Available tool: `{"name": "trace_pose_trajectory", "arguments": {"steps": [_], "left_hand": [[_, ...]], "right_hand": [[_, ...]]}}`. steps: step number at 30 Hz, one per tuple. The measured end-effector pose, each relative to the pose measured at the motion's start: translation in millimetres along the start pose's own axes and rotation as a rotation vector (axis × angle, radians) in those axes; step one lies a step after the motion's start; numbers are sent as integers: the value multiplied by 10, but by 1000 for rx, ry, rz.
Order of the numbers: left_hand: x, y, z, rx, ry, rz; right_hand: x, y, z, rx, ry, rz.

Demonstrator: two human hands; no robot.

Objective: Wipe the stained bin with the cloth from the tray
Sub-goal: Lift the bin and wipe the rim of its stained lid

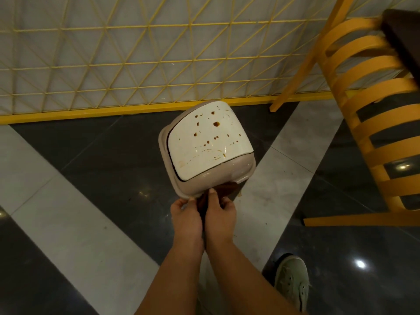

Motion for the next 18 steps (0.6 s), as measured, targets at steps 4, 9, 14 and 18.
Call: {"name": "trace_pose_trajectory", "arguments": {"steps": [4,9,14,18], "left_hand": [[-27,4,7,-15,4,16],[-11,25,39,-5,23,19],[5,20,63,-5,-4,1],[-1,-2,101,-19,2,28]], "right_hand": [[134,86,-88,2,-17,13],[527,429,-236,-79,-1,-1],[946,730,-239,-175,-64,-14],[689,503,-217,-147,-7,37]]}}
Point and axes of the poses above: each hand's wrist, its own y-axis towards the middle knuckle, its own z-axis out of the palm, x = y × z, the point moved 1 cm from there along y, towards the middle knuckle, and after that the axes turned 13 degrees about y, right-handed, at the moved point
